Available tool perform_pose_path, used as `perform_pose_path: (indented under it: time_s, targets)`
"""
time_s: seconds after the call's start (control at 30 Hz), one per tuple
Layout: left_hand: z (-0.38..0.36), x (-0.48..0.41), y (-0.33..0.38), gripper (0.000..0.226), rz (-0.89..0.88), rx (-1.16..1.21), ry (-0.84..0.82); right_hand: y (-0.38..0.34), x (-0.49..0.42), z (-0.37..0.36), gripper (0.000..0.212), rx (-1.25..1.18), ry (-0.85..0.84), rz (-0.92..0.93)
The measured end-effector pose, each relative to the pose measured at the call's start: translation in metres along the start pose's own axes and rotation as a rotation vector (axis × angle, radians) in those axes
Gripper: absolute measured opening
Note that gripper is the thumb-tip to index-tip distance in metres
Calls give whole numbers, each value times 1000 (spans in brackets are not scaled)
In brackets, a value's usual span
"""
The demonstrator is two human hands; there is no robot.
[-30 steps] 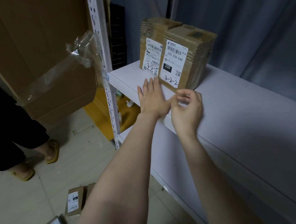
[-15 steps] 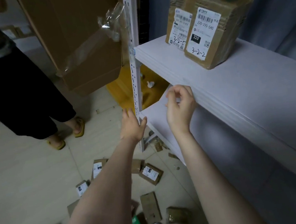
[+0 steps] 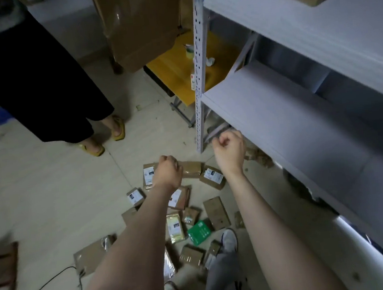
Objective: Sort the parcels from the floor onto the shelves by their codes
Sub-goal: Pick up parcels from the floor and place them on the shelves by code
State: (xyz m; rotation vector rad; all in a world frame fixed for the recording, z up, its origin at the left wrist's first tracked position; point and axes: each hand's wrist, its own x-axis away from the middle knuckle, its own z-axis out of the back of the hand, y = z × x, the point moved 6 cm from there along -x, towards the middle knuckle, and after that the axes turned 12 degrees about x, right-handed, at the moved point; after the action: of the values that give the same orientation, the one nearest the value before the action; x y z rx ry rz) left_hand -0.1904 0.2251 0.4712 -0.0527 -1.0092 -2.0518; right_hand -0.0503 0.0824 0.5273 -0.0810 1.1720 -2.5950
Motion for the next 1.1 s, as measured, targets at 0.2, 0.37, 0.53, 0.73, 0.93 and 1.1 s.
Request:
perform_pose_path:
  time_s: [0.2,0.37,0.53,0.73,0.93,1.1]
  targets:
    - [-38,45,-44,26,31,-66,-146,94,53,2,10,81,-4,-318]
    - [-90,61,-25,25,-42,-56,-266,162,96,10,10,91,-25,-501]
    - [-166,58,-4,22,-138,-117,-409,240,112,-5,12,110,-16,-572]
    - [-279,5,-31,26,-102,-147,-492,394,86,-50,15,262,-87,-587]
    - [-390,-32,-74,26,-90,-151,-519,468,71,-78,39,297,-185,-634]
    - [-462,-61,-103,31,-92,-204,-559,539,72,-127,57,402,-261,-665]
